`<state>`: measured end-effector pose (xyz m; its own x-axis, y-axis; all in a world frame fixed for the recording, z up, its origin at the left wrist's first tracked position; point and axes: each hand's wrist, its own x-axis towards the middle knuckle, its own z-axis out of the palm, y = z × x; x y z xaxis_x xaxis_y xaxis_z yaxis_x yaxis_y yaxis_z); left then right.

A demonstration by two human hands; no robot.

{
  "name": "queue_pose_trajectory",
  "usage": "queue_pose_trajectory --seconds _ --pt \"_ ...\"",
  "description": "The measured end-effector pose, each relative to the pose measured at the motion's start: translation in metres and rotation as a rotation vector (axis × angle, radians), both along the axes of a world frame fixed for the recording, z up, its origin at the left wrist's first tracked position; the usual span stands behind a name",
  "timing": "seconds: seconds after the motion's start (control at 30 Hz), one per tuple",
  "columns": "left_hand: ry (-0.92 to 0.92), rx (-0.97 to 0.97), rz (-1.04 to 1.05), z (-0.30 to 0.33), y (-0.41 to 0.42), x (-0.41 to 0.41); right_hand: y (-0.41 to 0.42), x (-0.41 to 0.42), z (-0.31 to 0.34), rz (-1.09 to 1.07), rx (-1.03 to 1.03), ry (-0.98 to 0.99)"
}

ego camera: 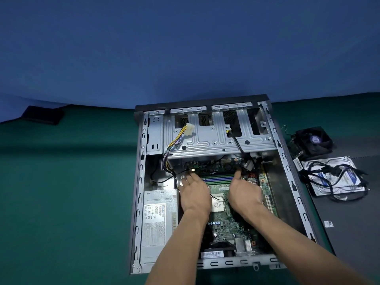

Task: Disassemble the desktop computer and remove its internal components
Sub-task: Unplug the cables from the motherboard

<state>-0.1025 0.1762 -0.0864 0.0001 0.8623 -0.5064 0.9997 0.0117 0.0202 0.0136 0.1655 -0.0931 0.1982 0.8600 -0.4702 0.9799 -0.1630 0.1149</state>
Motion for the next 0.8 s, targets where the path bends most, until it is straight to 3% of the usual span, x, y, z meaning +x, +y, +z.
queue_pose_trajectory --seconds 0.37,0.5,0.8 --pt "-0.057 -0.010 0.055 0.001 0.000 0.003 -0.006 0.013 -0.001 0.043 0.031 0.001" --pt "-0.003 0.015 -0.059 0.000 -0.006 -0.001 -0.001 0.011 -0.004 0.123 0.009 -0.047" --pt "0.166 0.056 -0.359 -0.001 0.003 -0.002 0.017 0.009 0.016 0.040 -0.058 0.000"
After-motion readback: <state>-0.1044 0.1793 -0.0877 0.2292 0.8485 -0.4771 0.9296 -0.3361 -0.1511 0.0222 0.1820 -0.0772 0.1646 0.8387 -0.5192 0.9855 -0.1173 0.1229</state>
